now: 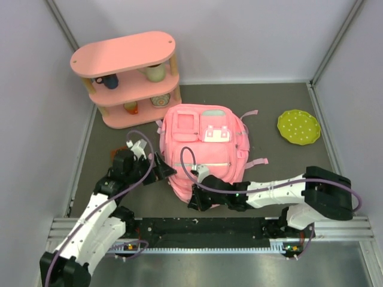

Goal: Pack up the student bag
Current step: Zip the student bag at the center of the board.

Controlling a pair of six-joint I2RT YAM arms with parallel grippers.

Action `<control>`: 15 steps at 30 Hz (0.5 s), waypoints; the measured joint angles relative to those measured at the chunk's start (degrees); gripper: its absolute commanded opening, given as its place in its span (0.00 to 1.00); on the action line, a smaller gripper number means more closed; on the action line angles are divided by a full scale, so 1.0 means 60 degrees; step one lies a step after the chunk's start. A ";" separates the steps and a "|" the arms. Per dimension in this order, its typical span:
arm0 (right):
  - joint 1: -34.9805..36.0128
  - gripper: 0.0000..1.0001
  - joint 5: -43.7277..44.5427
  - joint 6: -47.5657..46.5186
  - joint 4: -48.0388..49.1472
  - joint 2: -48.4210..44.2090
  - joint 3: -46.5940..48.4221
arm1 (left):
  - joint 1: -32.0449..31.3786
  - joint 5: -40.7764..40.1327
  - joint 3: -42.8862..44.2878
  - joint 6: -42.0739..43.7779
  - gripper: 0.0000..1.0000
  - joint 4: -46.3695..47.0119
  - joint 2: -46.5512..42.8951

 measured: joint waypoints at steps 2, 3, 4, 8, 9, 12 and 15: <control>0.0000 0.00 -0.0058 0.0084 0.0200 0.0197 0.0153 | -0.0022 0.0004 -0.0685 -0.0426 0.99 -0.0208 -0.0903; 0.0000 0.00 -0.0084 0.0098 0.0291 0.0270 0.0219 | -0.0033 0.0007 -0.0976 -0.0623 0.99 -0.0284 -0.1268; 0.0000 0.00 -0.0131 0.0076 0.0372 0.0368 0.0353 | -0.0055 0.0007 -0.1377 -0.0896 0.99 -0.0342 -0.1770; -0.0004 0.00 -0.0266 -0.0186 0.0474 0.0772 0.1027 | -0.0164 0.0076 -0.2579 -0.1931 0.97 -0.0750 -0.3289; -0.0004 0.00 -0.0328 -0.0259 0.0506 0.0911 0.1220 | -0.0182 0.0102 -0.2728 -0.2164 0.97 -0.0743 -0.3432; -0.0007 0.00 -0.0492 -0.0408 0.0641 0.1220 0.1534 | -0.0302 0.0149 -0.2903 -0.2714 0.85 -0.0499 -0.3377; -0.0007 0.00 -0.0645 -0.0459 0.0780 0.1406 0.1555 | -0.0630 0.0127 -0.2892 -0.2994 0.59 0.0044 -0.2841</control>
